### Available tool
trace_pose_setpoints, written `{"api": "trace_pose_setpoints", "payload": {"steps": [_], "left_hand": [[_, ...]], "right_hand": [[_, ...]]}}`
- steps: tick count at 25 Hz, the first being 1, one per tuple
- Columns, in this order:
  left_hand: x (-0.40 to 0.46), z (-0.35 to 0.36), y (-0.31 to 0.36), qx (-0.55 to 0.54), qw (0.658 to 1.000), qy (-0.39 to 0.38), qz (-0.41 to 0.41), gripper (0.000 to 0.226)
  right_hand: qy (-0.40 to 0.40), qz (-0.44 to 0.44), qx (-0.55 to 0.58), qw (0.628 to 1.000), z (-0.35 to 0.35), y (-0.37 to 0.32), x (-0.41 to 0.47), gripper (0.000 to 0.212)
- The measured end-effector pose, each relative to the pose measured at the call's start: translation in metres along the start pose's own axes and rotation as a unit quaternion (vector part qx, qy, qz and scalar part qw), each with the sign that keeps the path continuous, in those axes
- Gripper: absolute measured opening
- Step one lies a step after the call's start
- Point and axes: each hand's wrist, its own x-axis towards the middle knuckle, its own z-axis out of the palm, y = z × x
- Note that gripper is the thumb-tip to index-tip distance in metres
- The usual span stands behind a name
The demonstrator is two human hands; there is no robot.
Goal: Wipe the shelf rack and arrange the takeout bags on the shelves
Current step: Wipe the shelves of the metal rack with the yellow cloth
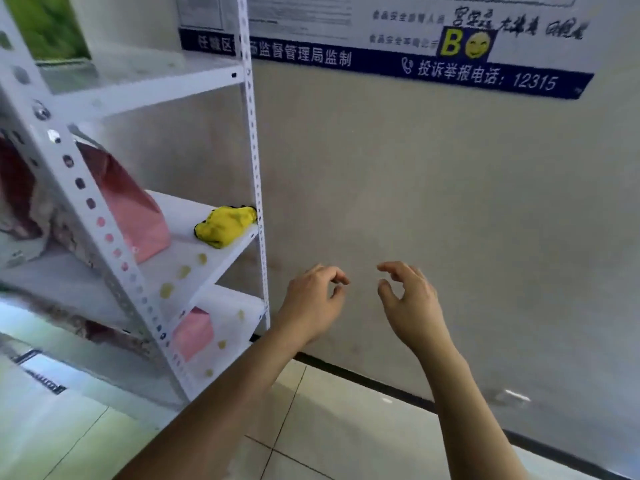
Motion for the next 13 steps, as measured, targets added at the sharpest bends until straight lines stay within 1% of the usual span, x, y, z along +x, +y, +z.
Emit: {"api": "trace_pose_setpoints", "payload": {"steps": [3,6,9,13], "left_hand": [[0.018,-0.008,-0.005,0.017,0.996,0.075,-0.052,0.016],[0.021,-0.016,-0.015,0.037,0.985,0.133,-0.108,0.016],[0.013,-0.023,-0.029,0.062,0.967,0.174,-0.173,0.018],[0.006,-0.035,-0.054,0.106,0.941,0.22,-0.236,0.02]], "right_hand": [[-0.054,-0.059,0.027,0.996,0.017,-0.001,0.048,0.026],[-0.106,-0.105,0.063,0.987,0.039,-0.006,0.088,0.026],[-0.164,-0.145,0.089,0.972,0.074,-0.019,0.108,0.027],[-0.231,-0.185,0.125,0.947,0.121,-0.046,0.122,0.025]]}}
